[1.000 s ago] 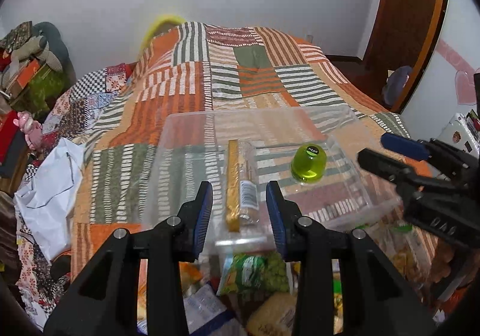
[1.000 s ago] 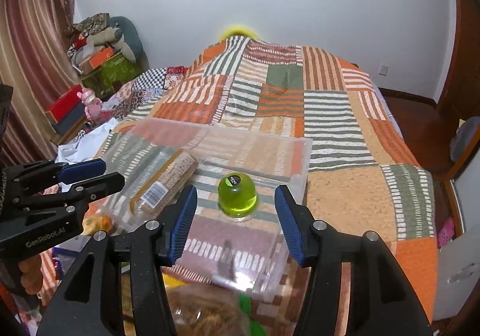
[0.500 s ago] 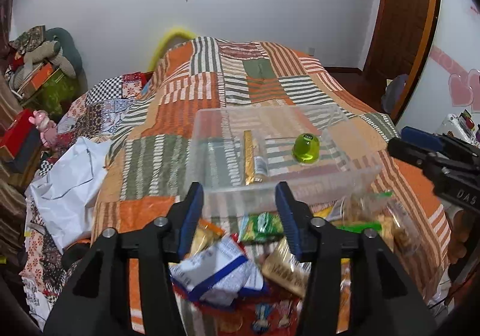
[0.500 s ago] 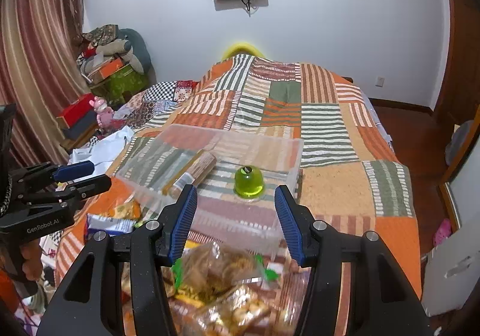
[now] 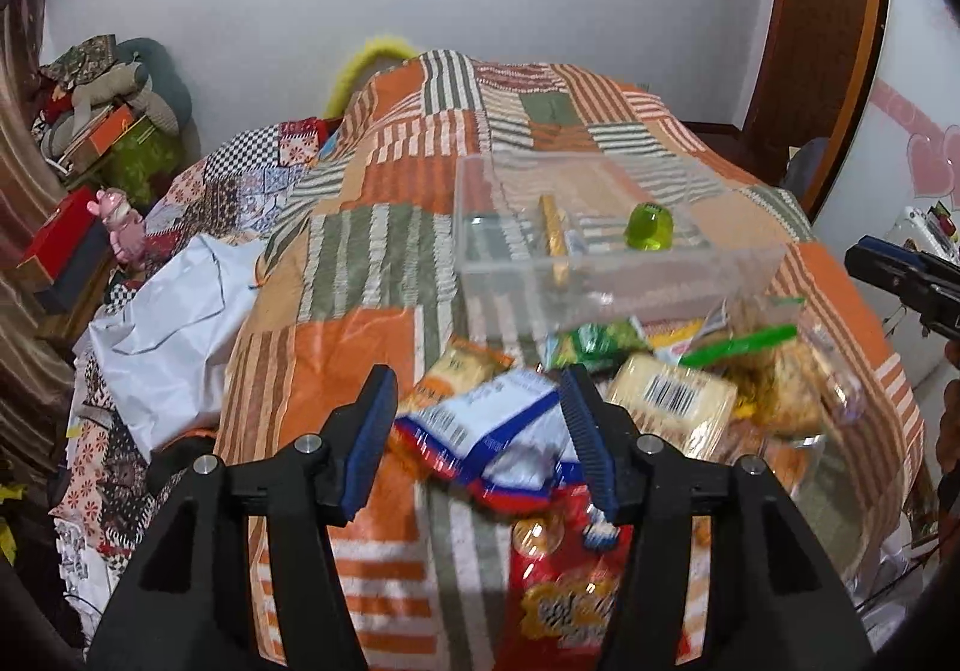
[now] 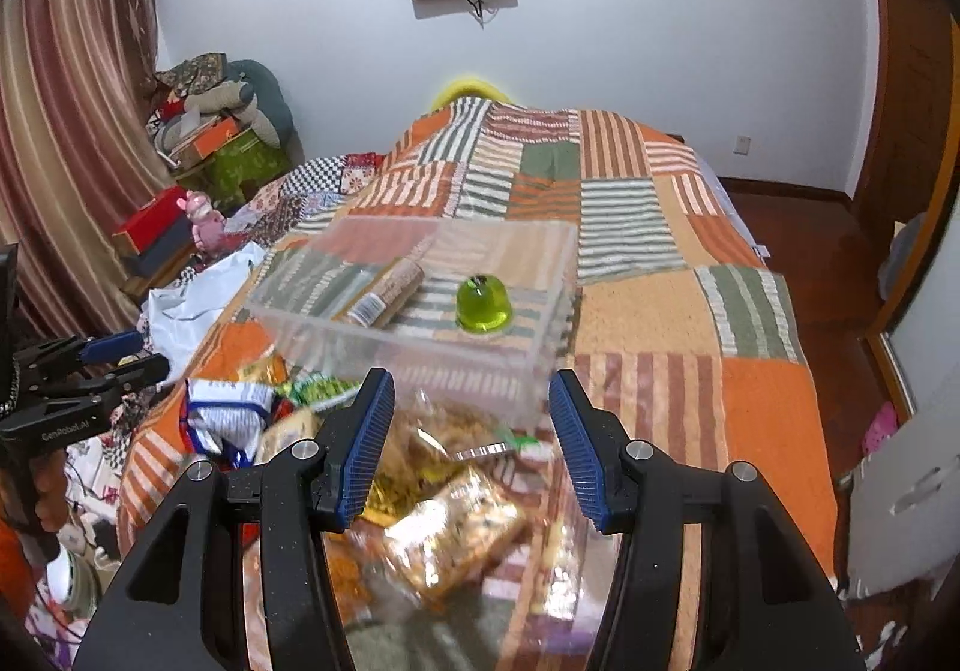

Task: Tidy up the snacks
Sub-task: 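Grasp the red chip bag with the left gripper while the right grasps the purple-wrapped biscuit roll, then carry the red chip bag and biscuit roll over the clear box and lower them, then open both grippers to drop the chip bag and biscuit roll into the box, then grasp the blue-and-white chip bag with the left gripper while the right grasps the puffed-cracker bag, then carry the chip bag and cracker bag over the clear box and lower them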

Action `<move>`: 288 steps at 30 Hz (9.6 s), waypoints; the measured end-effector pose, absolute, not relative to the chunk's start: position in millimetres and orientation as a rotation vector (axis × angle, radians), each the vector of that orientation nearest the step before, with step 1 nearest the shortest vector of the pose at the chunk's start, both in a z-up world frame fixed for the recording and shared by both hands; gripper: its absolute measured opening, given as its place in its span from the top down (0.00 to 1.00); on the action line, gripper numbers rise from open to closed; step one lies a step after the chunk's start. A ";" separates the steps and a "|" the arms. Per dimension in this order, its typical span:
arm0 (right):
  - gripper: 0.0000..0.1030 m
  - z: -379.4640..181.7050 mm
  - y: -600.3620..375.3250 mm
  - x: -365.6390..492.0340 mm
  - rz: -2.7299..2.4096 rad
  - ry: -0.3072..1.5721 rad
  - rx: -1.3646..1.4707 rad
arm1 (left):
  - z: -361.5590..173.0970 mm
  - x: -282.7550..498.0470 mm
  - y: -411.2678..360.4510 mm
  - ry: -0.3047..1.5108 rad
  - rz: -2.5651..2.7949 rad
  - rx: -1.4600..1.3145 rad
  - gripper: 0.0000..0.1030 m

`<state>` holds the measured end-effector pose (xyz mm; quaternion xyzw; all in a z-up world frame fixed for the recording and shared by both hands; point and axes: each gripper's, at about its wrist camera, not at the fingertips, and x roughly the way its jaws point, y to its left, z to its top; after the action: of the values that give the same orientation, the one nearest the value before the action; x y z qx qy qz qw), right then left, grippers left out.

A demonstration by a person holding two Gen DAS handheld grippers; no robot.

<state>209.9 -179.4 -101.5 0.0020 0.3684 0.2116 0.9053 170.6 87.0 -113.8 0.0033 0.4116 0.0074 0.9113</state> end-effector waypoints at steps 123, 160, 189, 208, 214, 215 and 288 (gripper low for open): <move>0.59 -92.8 -141.8 255.3 0.510 0.681 -0.005 | -108.9 258.8 60.6 0.786 -0.022 -0.037 0.37; 0.60 -143.3 -97.3 323.5 0.563 0.905 -0.133 | -158.9 359.2 64.3 0.938 -0.024 -0.049 0.36; 0.52 -105.0 -111.5 293.5 0.561 0.807 -0.121 | -124.6 318.3 57.7 0.894 -0.040 -0.072 0.20; 0.27 -77.1 -140.4 229.5 0.526 0.708 -0.071 | -95.6 226.0 51.3 0.805 -0.015 0.020 0.10; 0.27 -79.4 -150.3 211.5 0.509 0.703 -0.068 | -99.2 198.3 56.0 0.811 -0.008 0.016 0.10; 0.27 -81.0 -152.6 208.8 0.508 0.705 -0.063 | -100.7 193.0 57.1 0.813 -0.011 0.014 0.10; 0.57 -172.3 -208.5 198.8 0.396 0.908 -0.012 | -189.8 191.5 60.2 0.880 0.048 0.007 0.42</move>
<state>198.8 -208.5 -172.3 -0.0056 0.4356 0.1900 0.8799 191.5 60.2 -189.8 0.0034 0.4257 0.0233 0.9046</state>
